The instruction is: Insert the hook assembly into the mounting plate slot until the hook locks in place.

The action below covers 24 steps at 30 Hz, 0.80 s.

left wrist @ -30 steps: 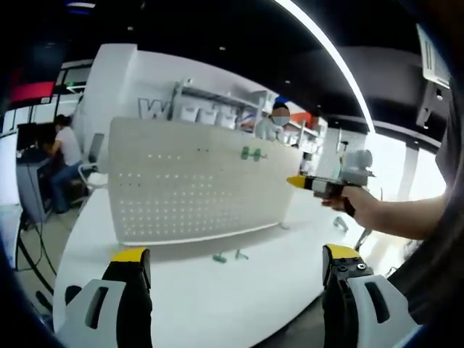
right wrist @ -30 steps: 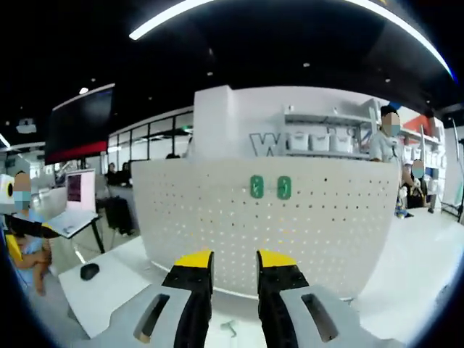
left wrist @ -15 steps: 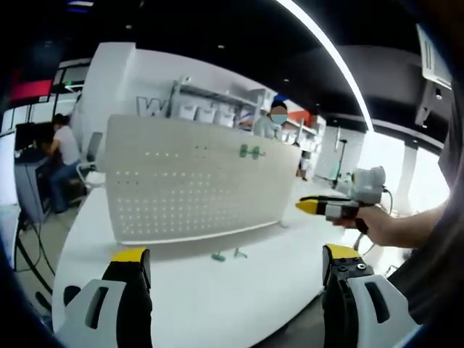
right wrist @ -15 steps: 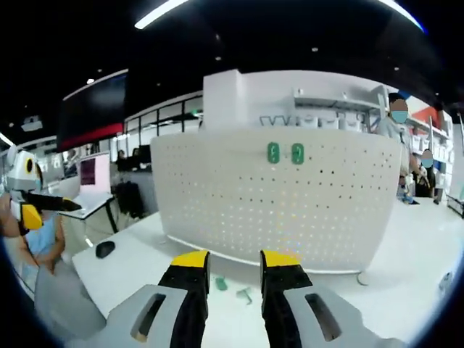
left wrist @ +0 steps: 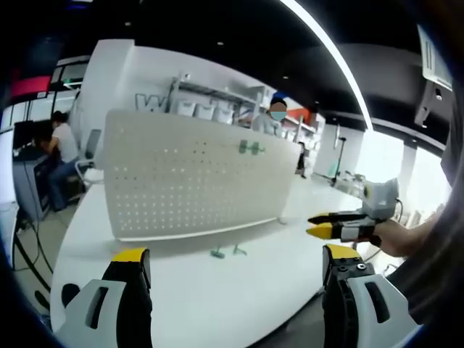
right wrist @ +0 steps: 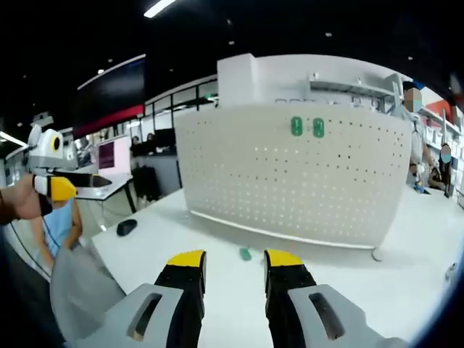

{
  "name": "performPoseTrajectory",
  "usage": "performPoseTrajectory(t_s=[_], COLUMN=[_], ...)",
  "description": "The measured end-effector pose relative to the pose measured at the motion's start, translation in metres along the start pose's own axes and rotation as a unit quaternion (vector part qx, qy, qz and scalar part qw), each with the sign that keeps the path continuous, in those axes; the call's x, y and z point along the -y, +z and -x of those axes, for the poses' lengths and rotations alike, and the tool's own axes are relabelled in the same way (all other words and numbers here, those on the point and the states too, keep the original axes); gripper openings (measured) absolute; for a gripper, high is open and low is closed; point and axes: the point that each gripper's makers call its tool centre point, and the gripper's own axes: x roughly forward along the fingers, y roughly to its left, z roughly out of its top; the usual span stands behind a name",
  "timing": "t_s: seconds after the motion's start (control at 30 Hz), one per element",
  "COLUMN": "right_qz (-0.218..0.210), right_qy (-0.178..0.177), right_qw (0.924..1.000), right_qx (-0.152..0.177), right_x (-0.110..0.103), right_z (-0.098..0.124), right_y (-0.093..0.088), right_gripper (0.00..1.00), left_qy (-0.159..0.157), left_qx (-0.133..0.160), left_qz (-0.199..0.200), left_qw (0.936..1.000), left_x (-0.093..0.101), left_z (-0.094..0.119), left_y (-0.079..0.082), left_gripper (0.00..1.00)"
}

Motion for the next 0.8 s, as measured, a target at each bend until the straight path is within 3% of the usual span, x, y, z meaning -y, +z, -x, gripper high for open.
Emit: performPoseTrajectory(t_s=[0.37, 0.8], right_qz=[0.001, -0.009], right_qy=[0.032, 0.05], right_qw=[0.9989, 0.9968], right_qx=[-0.033, -0.063], right_x=[-0.025, -0.034], right_z=[0.009, 0.018], right_y=[-0.023, -0.041], right_gripper=[0.38, 0.46], left_qy=[0.0, -0.001], left_qx=[-0.004, -0.016], left_qz=[0.001, 0.009], left_qw=[1.0, 0.9998], left_x=[-0.003, -0.007], left_z=[-0.002, -0.003], left_y=[-0.002, -0.011], left_gripper=[1.0, 1.0])
